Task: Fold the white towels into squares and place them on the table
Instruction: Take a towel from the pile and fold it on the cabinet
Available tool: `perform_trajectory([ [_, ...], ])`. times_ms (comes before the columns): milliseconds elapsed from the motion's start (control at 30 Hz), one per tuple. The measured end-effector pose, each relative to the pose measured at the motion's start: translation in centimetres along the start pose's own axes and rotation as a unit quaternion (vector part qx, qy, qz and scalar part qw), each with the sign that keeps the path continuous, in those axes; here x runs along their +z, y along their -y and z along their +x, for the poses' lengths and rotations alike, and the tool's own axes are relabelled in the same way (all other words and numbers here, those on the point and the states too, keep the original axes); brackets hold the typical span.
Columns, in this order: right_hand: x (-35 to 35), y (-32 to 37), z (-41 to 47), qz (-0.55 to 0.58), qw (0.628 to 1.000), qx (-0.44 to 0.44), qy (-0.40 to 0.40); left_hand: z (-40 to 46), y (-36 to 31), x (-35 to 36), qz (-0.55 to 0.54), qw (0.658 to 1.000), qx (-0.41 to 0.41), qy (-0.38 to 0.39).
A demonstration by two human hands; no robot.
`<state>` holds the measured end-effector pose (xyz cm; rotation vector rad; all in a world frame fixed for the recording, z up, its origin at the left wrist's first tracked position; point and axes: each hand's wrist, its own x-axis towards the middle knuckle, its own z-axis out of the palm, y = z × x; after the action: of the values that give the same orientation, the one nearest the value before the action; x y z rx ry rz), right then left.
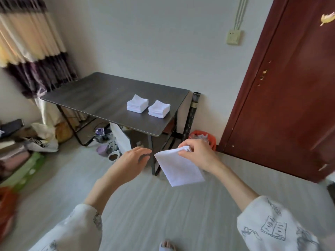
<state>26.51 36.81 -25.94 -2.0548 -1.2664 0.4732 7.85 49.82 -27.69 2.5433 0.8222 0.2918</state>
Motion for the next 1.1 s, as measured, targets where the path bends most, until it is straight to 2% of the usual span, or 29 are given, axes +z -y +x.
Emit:
perform_trajectory([
  [300, 4.9, 4.2, 20.9, -0.002, 0.996, -0.043, 0.078, 14.3, 11.6, -5.8, -0.037, 0.997, -0.062, -0.027],
  [400, 6.4, 5.9, 27.0, -0.003, 0.994, -0.051, 0.094, 19.1, 14.7, -7.6, -0.084, 0.994, -0.076, 0.01],
  [533, 8.7, 7.5, 34.4, -0.003, 0.992, -0.059, 0.113, 25.6, 18.9, -9.0, -0.039, 0.996, -0.064, 0.049],
  [633, 10.8, 8.3, 39.9, 0.015, 0.993, -0.054, 0.106, 30.7, 22.3, -10.1, -0.08, 0.992, -0.056, 0.081],
  [833, 15.6, 9.8, 51.2, 0.064, 0.997, 0.002, 0.052, 40.4, 31.1, -12.2, -0.117, 0.987, -0.042, 0.098],
  [1000, 17.7, 9.9, 57.7, 0.134, 0.988, 0.066, 0.039, 48.0, 36.4, -14.3, -0.135, 0.976, 0.017, 0.172],
  [1100, 17.9, 7.7, 59.9, 0.186, 0.973, 0.135, 0.031, 51.6, 38.0, -13.9, -0.204, 0.951, 0.009, 0.232],
])
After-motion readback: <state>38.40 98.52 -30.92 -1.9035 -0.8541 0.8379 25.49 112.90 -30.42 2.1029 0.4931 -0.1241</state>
